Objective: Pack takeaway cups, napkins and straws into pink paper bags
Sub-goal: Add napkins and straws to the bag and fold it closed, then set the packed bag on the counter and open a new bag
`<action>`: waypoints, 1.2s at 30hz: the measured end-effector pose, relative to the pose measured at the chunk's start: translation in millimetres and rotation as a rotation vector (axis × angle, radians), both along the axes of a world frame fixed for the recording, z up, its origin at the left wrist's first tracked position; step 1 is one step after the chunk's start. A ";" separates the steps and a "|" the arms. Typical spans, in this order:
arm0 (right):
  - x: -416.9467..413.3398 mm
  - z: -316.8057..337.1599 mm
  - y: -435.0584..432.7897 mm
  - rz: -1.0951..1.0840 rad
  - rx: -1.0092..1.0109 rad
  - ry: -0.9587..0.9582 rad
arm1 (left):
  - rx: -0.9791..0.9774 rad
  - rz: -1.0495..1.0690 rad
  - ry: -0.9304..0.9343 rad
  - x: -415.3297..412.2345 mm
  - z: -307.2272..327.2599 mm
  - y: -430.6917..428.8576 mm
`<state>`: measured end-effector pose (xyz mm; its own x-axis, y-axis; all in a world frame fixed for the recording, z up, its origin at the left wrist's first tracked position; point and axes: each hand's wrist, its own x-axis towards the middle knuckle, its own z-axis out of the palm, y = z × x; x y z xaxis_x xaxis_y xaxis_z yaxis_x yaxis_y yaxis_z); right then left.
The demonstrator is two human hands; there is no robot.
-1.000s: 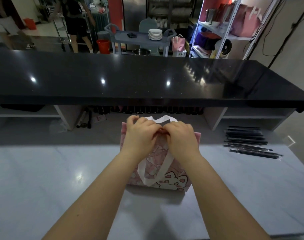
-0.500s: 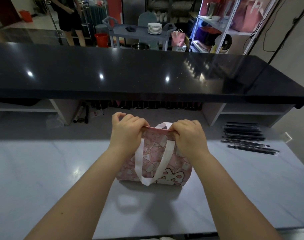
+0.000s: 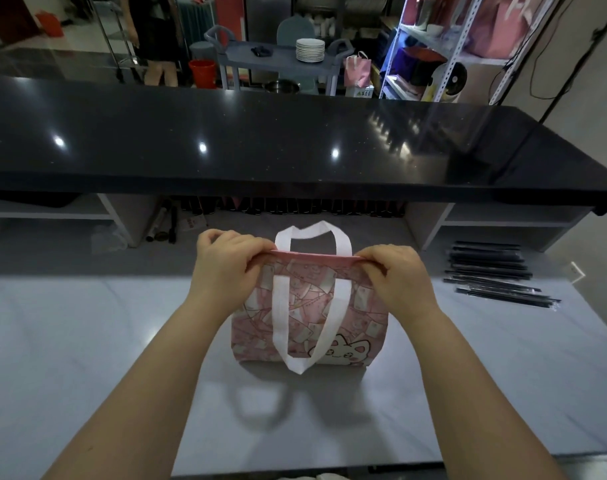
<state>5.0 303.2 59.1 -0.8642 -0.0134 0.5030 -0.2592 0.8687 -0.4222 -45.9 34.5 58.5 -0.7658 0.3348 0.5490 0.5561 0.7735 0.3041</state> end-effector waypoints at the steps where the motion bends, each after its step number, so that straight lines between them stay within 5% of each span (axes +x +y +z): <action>1: 1.7 -2.7 6.1 -0.020 -0.047 -0.013 | -0.003 -0.010 -0.025 -0.5 -2.2 -5.7; 5: 5.0 -15.7 17.3 -0.091 -0.166 -0.052 | 0.111 -0.016 -0.122 -1.5 -9.1 -21.7; 11: -21.1 -17.7 0.0 -0.067 -0.301 0.005 | 0.299 0.063 -0.020 -18.1 -7.9 -25.5; 15: -24.5 -32.5 -10.1 -0.036 -0.705 -0.162 | 0.701 0.105 -0.423 -19.0 -30.3 -42.7; 22: 27.5 -109.0 -11.8 -0.093 -1.032 -0.319 | 0.933 0.236 -0.789 47.1 -118.5 -48.5; 29: 33.0 -127.1 -25.2 -0.168 -1.254 -0.336 | 1.117 0.317 -0.746 57.8 -125.4 -36.1; 36: 17.5 -95.9 -20.4 0.032 -1.294 -0.403 | 1.262 0.418 -0.615 92.2 -106.8 -19.0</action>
<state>22.4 282.8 -36.7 -0.9614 0.2496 -0.1156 0.0630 -0.2092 -0.9758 46.3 15.5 -48.3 -0.9011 -0.4107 -0.1393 -0.1021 -0.1112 0.9885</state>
